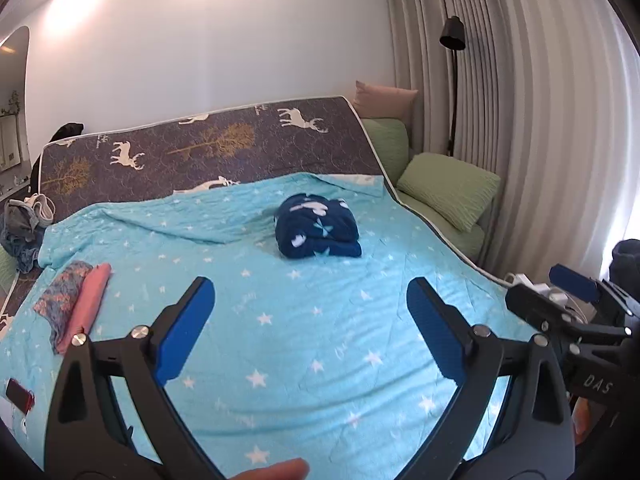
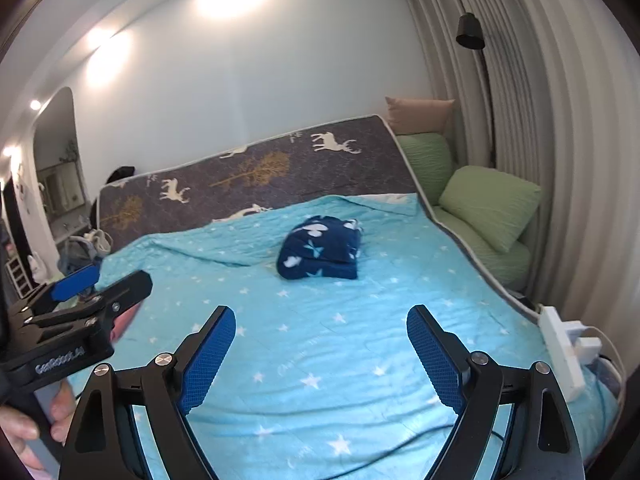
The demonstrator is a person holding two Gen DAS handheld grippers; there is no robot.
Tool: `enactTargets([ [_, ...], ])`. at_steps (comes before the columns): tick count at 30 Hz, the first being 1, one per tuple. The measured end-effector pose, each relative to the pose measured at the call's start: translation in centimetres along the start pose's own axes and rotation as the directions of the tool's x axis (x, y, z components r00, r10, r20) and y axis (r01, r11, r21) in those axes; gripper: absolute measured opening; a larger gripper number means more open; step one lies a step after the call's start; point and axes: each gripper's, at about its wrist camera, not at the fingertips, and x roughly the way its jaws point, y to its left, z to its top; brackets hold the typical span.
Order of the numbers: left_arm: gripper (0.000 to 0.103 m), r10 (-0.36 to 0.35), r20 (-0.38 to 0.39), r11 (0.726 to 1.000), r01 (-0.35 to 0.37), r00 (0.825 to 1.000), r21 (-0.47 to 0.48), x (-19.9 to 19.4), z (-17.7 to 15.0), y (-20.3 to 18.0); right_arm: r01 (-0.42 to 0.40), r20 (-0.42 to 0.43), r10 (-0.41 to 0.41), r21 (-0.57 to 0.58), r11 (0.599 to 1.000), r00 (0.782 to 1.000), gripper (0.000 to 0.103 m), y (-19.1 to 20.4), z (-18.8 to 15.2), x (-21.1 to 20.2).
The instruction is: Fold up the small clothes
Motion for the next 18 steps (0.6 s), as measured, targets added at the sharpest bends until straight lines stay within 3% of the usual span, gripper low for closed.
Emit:
enactTargets([
  [5, 0.097, 0.018, -0.002, 0.999, -0.018, 1.000, 0.038, -0.8, -0.8, -0.9, 0.012, 0.008, -0.012, -0.005, 1.000, 1.000, 0.090, 0.3, -0.7, -1.5],
  [9, 0.097, -0.006, -0.019, 0.999, 0.007, 1.000, 0.038, -1.3, -1.2, -1.4, 0.019, 0.022, -0.018, -0.022, 1.000, 1.000, 0.090, 0.8, -1.2, -2.5],
  [18, 0.097, 0.011, -0.046, 0.999, -0.010, 0.999, 0.030, -1.3, -2.2, -1.7, 0.020, -0.015, -0.020, -0.017, 1.000, 1.000, 0.090, 0.8, -2.2, -2.3],
])
